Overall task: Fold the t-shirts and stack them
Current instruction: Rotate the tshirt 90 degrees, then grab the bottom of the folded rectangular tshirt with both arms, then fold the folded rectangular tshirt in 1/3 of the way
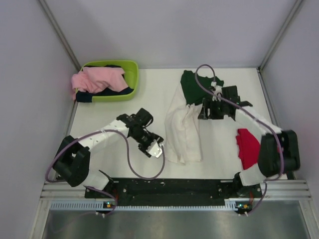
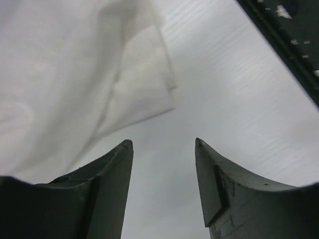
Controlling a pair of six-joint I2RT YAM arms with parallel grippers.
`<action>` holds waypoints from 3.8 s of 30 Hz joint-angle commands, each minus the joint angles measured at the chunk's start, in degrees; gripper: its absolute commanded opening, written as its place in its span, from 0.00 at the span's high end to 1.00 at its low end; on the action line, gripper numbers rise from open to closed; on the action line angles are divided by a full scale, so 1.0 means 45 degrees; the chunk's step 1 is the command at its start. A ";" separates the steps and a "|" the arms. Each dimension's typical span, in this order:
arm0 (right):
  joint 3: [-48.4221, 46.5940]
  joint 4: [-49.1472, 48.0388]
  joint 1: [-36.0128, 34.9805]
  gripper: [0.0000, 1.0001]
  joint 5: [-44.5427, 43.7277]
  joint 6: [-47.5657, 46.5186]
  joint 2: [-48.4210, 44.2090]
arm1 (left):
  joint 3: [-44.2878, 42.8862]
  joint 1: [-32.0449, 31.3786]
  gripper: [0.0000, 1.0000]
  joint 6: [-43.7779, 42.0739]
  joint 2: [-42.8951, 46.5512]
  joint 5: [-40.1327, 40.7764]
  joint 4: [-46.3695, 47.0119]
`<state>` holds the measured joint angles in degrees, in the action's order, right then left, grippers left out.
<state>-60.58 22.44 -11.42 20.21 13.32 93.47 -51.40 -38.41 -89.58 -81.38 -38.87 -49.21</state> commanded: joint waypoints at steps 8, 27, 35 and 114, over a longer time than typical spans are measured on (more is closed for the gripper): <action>0.5235 0.1278 -0.1754 0.32 0.4199 -0.9510 -0.8640 | -0.0085 -0.0857 0.25 -0.2631 -0.2324 -0.0253 0.4486; 0.7738 0.0404 -0.8163 0.29 -0.0817 -1.5030 -0.6614 | 0.2417 -0.2772 1.00 0.0043 -0.0451 0.0651 0.4627; 0.7212 0.1144 -0.9549 0.85 -0.1229 -1.4484 -0.5984 | 0.1931 -0.2772 1.00 0.1663 -0.0021 -0.0384 0.4336; 0.4692 -0.0337 0.0311 0.42 0.0296 0.2938 -0.3780 | -0.1881 -0.0525 0.31 0.6761 -0.4218 0.2600 1.0111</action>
<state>-40.73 27.22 -10.09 21.47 21.28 76.53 -62.35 -39.51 -61.60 -99.13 -34.59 -18.11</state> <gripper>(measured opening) 0.594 0.717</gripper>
